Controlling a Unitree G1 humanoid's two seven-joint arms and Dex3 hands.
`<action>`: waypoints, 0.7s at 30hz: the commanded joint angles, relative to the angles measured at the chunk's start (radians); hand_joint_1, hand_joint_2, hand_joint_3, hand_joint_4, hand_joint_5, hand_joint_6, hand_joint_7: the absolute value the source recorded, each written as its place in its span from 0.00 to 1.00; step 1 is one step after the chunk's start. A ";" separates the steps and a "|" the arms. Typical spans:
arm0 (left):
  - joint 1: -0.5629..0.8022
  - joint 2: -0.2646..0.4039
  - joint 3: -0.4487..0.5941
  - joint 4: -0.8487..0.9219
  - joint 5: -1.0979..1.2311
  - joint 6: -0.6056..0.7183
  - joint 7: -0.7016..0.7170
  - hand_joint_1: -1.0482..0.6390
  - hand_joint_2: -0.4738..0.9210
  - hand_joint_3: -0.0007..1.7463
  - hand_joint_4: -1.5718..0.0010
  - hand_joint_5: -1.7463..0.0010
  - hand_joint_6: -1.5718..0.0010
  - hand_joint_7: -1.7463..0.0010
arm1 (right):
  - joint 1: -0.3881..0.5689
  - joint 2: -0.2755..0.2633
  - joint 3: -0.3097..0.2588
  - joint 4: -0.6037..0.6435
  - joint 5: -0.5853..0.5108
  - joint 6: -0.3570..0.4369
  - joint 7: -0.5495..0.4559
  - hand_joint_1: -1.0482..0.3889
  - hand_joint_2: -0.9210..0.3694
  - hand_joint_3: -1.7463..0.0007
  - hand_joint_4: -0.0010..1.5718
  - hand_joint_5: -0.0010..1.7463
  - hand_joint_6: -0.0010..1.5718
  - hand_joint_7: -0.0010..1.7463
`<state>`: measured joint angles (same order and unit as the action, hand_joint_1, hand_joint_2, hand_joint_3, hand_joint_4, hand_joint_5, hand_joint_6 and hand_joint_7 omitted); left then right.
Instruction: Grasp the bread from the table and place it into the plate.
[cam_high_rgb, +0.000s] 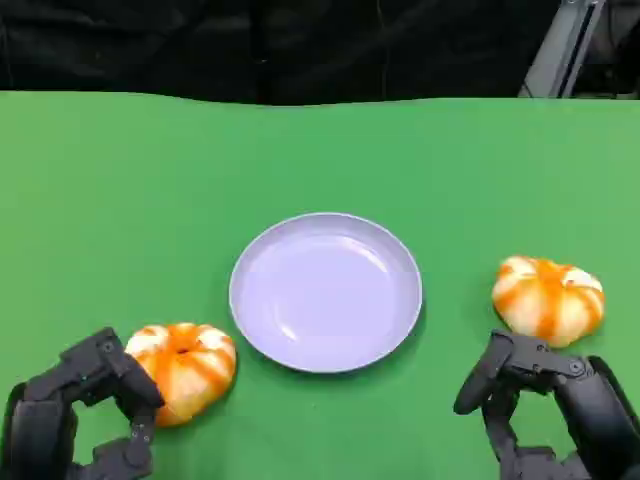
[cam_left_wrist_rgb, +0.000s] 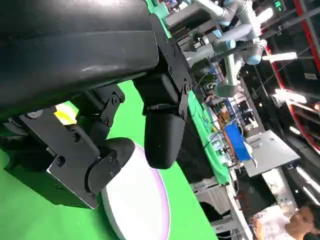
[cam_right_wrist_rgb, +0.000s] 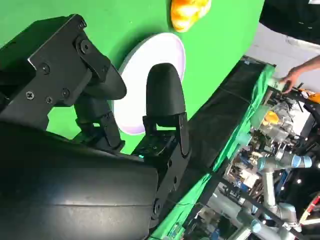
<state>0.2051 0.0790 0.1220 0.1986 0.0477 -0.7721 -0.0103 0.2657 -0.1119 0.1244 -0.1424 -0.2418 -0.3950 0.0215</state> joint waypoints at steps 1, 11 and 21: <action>-0.001 0.010 0.004 -0.005 -0.011 0.001 -0.002 0.68 0.65 0.74 0.44 0.01 0.47 0.12 | -0.001 -0.007 -0.008 -0.008 0.004 0.004 -0.002 0.81 0.47 0.17 0.53 0.93 0.51 0.76; -0.006 0.015 0.003 0.009 -0.025 -0.014 -0.011 0.68 0.65 0.74 0.45 0.03 0.47 0.15 | -0.001 -0.006 -0.007 -0.008 0.006 0.000 -0.003 0.81 0.46 0.19 0.53 0.93 0.51 0.76; -0.008 0.013 0.021 0.021 0.063 -0.046 0.041 0.63 0.77 0.47 0.50 0.42 0.42 0.69 | 0.003 -0.005 -0.006 -0.014 0.006 0.008 -0.002 0.81 0.46 0.18 0.53 0.92 0.51 0.76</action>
<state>0.2008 0.0792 0.1235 0.2176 0.0534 -0.8023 -0.0071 0.2657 -0.1119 0.1255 -0.1450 -0.2443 -0.3923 0.0215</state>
